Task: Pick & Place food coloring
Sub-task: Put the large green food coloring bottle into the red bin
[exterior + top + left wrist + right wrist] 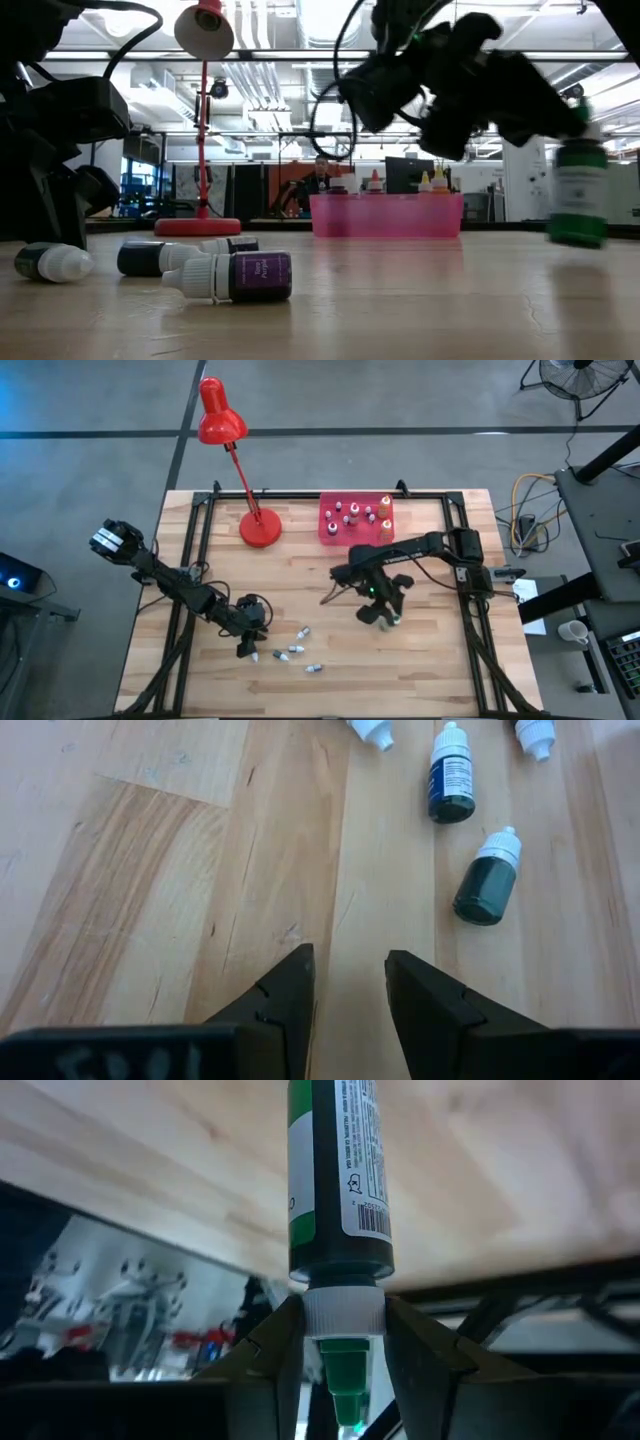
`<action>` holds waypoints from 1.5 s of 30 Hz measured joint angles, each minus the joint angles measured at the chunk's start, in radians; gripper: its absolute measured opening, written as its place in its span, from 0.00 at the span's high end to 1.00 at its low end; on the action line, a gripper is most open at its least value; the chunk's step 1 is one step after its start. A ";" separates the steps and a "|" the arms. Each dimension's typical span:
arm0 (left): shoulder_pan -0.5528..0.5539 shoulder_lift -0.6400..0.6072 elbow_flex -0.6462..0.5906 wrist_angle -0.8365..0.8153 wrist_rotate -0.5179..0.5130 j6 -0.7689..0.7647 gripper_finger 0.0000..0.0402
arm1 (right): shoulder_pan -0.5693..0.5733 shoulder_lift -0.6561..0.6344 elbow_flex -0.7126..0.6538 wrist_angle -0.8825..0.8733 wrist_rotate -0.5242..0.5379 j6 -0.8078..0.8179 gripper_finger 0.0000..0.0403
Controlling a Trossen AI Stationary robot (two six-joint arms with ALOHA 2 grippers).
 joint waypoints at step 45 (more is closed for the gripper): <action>0.000 0.000 0.000 0.002 0.000 0.000 0.74 | 0.137 -0.125 0.125 0.111 0.549 0.129 0.42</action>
